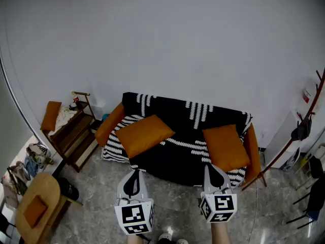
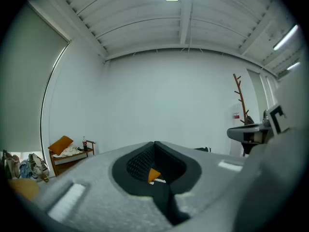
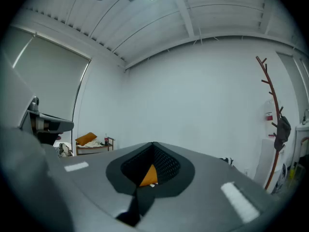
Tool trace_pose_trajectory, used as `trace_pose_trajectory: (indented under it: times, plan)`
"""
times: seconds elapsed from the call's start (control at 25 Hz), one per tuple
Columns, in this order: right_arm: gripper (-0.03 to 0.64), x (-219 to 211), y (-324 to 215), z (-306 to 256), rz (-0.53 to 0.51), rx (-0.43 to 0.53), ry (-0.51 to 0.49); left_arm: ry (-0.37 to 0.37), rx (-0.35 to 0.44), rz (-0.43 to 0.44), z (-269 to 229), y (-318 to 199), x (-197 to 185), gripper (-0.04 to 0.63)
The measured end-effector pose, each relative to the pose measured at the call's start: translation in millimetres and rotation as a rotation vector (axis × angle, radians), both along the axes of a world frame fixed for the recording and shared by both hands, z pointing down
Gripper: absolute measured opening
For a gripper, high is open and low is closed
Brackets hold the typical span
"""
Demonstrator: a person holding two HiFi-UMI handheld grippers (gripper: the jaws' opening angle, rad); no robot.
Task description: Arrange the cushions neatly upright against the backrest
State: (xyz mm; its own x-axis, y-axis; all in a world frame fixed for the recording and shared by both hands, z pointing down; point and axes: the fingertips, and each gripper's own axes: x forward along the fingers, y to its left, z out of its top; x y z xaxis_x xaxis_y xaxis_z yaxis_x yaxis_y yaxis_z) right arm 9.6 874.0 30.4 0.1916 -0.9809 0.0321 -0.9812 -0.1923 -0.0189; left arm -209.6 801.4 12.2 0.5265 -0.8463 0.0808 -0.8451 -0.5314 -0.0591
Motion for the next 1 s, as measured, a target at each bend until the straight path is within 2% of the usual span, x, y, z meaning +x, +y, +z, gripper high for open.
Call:
trace_pose_trajectory:
  times: [0.76,0.8,0.88,1.0]
  plan:
    - [0.008,4,-10,5,-0.003,0.003,-0.02,0.013,0.003,-0.017,1,-14,-3,0.01]
    - [0.012,1,-13,5,-0.013,0.007,-0.019,0.02,0.006,-0.023,1,-16,-5,0.04]
    - [0.067,-4,-19,4,-0.035,0.011,-0.019,0.032,0.009,-0.036,0,-22,-11,0.107]
    - [0.209,-13,-34,6,-0.067,0.01,-0.033,0.057,0.008,-0.052,0,-35,-21,0.274]
